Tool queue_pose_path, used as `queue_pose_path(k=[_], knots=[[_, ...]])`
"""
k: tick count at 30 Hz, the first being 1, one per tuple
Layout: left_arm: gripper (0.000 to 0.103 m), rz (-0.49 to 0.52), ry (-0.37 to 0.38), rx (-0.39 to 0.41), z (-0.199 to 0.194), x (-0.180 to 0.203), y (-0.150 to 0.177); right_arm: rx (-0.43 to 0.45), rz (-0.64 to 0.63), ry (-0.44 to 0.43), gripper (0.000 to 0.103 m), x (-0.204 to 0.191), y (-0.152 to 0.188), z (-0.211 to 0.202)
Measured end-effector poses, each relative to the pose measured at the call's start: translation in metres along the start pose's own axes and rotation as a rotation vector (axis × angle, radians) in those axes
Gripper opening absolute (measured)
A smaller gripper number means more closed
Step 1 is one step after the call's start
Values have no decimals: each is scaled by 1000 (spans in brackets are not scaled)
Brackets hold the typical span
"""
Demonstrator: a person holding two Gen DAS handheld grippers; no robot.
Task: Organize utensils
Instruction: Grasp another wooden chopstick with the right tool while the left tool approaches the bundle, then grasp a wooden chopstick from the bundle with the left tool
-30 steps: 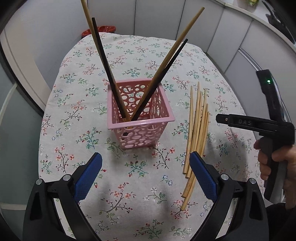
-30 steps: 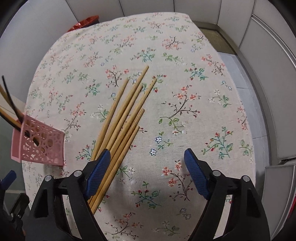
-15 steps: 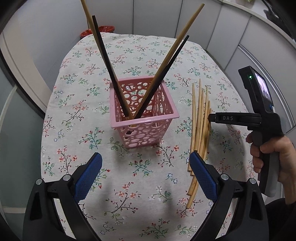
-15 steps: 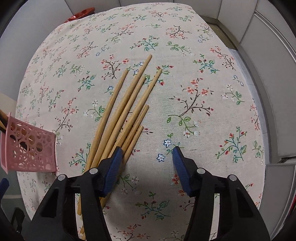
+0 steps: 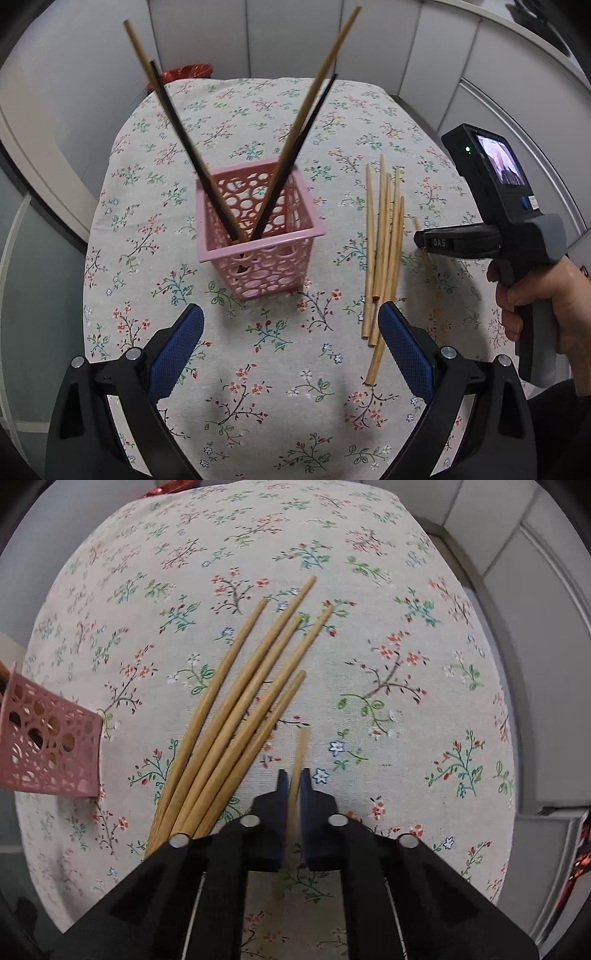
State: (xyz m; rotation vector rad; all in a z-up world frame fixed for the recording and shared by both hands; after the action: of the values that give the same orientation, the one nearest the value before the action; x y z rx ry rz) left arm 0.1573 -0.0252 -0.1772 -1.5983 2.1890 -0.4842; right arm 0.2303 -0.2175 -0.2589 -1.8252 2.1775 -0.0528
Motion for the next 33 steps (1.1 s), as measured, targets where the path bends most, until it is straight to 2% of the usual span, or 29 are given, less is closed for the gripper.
queue_pose_path(k=[5,9,11,16,19,25,29,33], knots=[[92,64,14,21,-8,20,-1,33,70,-79,4,30,4,-21],[90,100,-7,62,-18,43,-6,83,86,-120,4,56,11,-47],[81,129,-14,67,-19,60,-9,111,102,-137,4,70,15,-61],[46,205,-6,19,1,107,-29,137,136,-177,4,94,14,-74],[34,191,6,-43,30,129,-54,138,145,-200,4,106,15,-76],[19,125,-74,-87,87,144,-107,131,151,-222,4,112,11,-72],[17,114,-136,-86,111,150,-132,140,169,-265,4,120,7,-78],[15,56,-150,-113,134,142,-150,139,167,-292,4,119,3,-79]])
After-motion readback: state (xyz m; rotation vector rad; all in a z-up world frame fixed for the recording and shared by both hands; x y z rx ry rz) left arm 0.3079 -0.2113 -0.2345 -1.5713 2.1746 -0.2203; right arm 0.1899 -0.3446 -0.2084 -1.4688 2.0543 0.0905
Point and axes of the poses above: each gripper's, at about its wrist camera, not at the fingertips, and z roughly the way its jaws point, x to its right, y to its underside, the point moved 3 cm from there along z, roughly the way its jaws point, and after that the axes turned 8 degrees about -y, right-handed, at the moved point
